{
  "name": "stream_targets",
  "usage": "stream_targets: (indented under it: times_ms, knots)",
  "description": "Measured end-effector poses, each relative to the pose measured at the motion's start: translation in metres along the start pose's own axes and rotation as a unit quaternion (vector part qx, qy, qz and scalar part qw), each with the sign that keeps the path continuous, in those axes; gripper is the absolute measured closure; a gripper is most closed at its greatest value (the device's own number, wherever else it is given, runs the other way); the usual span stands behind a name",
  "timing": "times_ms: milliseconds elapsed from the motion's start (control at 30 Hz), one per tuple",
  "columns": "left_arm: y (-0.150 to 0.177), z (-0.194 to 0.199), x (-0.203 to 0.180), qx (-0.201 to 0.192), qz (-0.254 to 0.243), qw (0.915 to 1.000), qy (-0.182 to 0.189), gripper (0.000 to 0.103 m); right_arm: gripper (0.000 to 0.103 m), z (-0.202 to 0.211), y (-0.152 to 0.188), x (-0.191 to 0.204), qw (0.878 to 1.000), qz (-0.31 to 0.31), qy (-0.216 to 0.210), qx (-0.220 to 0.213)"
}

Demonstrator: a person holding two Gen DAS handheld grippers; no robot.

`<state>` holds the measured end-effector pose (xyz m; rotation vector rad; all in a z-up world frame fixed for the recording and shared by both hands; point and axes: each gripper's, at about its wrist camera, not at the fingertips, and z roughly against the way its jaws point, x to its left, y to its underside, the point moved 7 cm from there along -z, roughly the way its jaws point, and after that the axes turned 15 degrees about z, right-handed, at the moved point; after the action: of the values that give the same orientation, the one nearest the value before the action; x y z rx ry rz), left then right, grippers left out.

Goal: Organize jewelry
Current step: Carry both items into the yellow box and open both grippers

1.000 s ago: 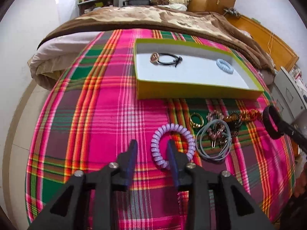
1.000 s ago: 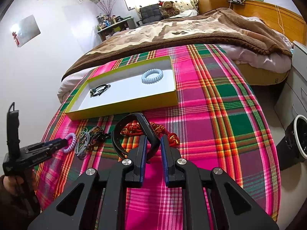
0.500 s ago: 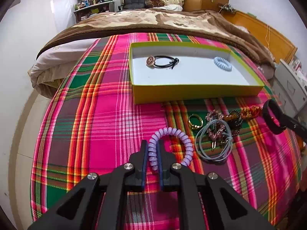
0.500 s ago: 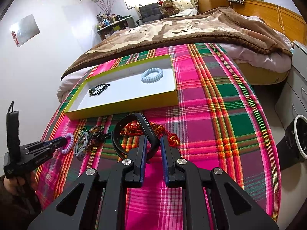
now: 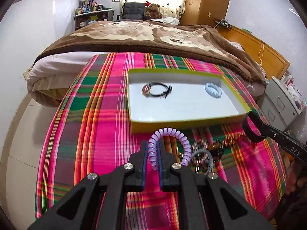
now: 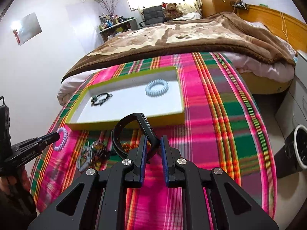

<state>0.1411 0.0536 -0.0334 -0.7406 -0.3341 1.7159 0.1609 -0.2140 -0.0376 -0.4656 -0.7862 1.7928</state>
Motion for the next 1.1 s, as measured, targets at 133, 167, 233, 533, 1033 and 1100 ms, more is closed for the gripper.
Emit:
stream_targets:
  times_ms: [133,167,233,533,1033,1100]
  knots:
    - [-0.018,-0.004,-0.009,-0.008,-0.001,0.9999,0.013,0.093,0.088,-0.009,-0.024,-0.003,1.000,0.010,0.005,-0.003]
    - [-0.023,-0.005,-0.011,-0.009,-0.003,0.9999,0.014,0.093,0.088,-0.014,-0.031,-0.004,1.000,0.009,0.004,-0.002]
    - [-0.032,-0.009,-0.014,-0.010,-0.001,0.9998,0.018,0.093,0.088,-0.024,-0.043,-0.006,1.000,0.010,0.001,0.002]
    - [-0.052,-0.040,-0.022,0.008,0.006,0.9997,0.024,0.093,0.088,-0.082,-0.081,-0.005,0.999,0.010,-0.018,0.039]
    - [-0.057,-0.084,-0.019,0.038,0.006,0.9992,-0.001,0.093,0.088,-0.140,-0.085,0.005,0.995,0.023,-0.022,0.090]
    - [-0.055,-0.087,-0.018,0.037,0.000,0.9993,-0.008,0.093,0.088,-0.142,-0.085,0.007,0.995,0.026,-0.023,0.092]
